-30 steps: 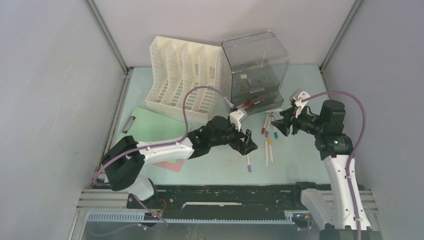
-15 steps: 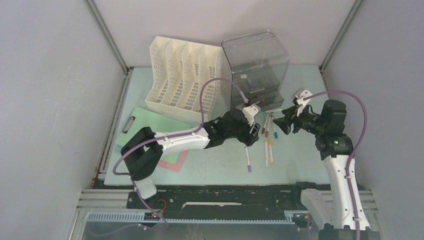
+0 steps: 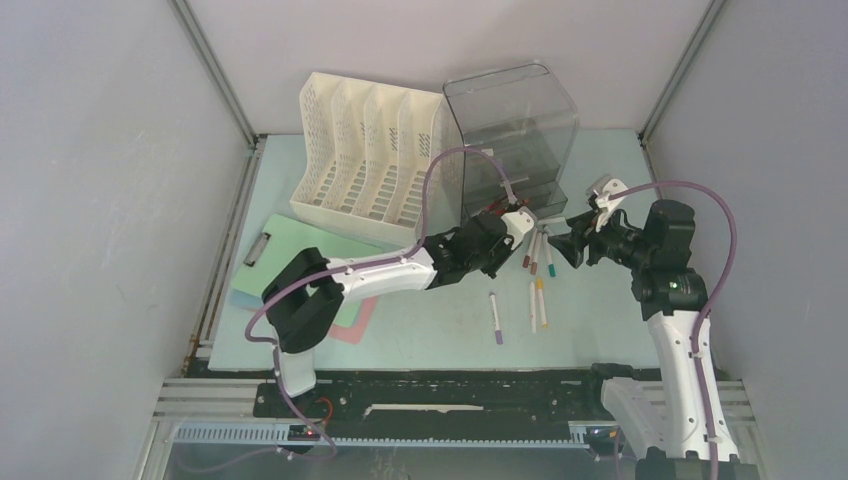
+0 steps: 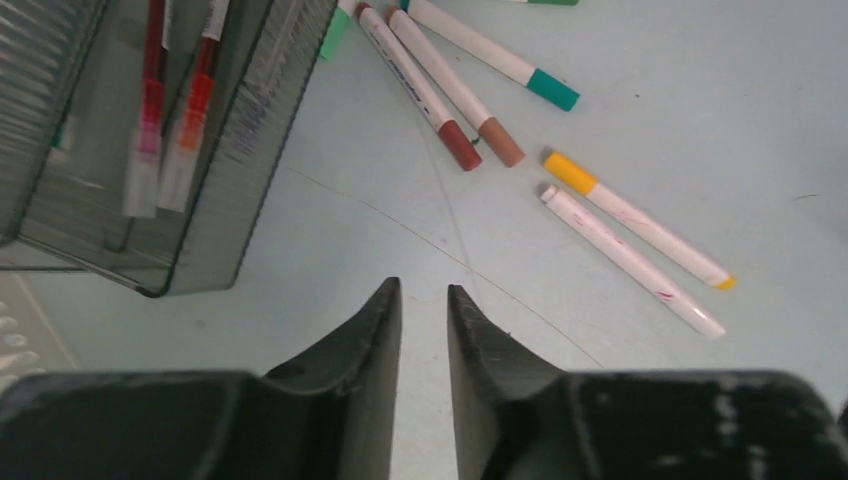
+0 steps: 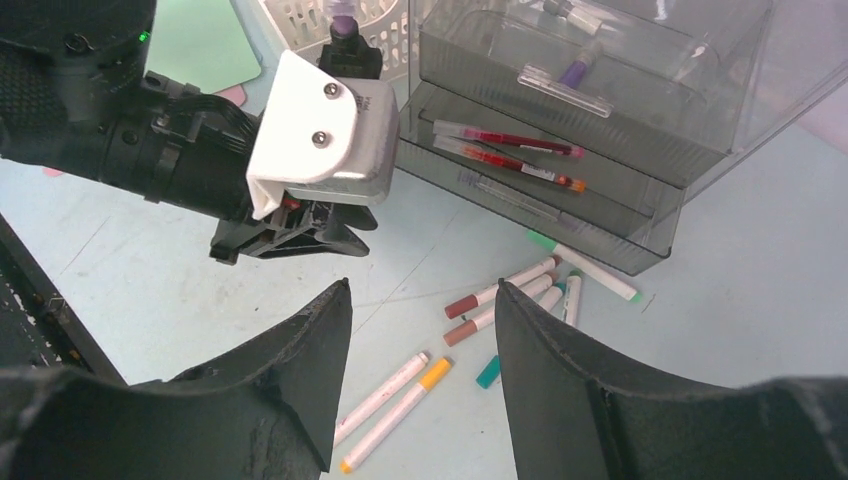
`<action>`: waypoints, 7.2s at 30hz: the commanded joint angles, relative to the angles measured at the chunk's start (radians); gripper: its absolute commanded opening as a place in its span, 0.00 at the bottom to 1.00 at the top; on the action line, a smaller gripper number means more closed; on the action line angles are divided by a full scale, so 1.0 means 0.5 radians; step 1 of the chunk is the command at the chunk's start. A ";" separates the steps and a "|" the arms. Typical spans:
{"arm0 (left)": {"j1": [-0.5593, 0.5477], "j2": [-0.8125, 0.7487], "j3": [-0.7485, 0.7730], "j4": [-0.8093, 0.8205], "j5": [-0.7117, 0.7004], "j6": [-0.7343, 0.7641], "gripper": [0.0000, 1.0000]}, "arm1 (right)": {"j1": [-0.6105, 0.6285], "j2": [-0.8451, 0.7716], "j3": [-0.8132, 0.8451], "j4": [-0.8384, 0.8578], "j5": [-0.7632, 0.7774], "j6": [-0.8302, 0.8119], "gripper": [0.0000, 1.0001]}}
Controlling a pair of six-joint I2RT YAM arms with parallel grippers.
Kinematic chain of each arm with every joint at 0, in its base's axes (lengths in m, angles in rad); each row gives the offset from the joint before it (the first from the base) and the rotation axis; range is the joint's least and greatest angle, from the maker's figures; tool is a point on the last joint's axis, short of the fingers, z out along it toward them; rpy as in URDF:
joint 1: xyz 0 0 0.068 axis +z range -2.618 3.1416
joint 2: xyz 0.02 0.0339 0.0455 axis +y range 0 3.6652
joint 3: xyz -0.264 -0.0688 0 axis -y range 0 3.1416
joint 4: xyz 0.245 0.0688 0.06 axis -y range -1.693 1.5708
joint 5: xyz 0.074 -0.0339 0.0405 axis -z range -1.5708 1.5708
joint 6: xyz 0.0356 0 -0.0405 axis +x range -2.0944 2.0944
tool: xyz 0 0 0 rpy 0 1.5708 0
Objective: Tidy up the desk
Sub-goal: Close the drawer in the storage box, then open the drawer in the storage box.
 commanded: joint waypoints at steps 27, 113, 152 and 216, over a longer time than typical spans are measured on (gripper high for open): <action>0.008 0.598 0.561 0.088 -0.818 0.728 0.00 | -0.056 -0.049 0.000 0.063 0.089 0.037 0.62; 0.262 -1.986 -1.882 0.823 -0.314 -0.560 1.00 | 0.037 1.194 -0.183 1.332 -0.591 1.478 0.79; 0.267 -2.413 -2.152 0.860 -0.515 -0.654 1.00 | 0.153 2.315 0.080 2.188 0.210 2.877 0.38; 0.268 -2.317 -2.157 0.983 -0.335 -0.771 1.00 | -0.025 2.253 -0.305 2.524 -0.003 2.920 0.03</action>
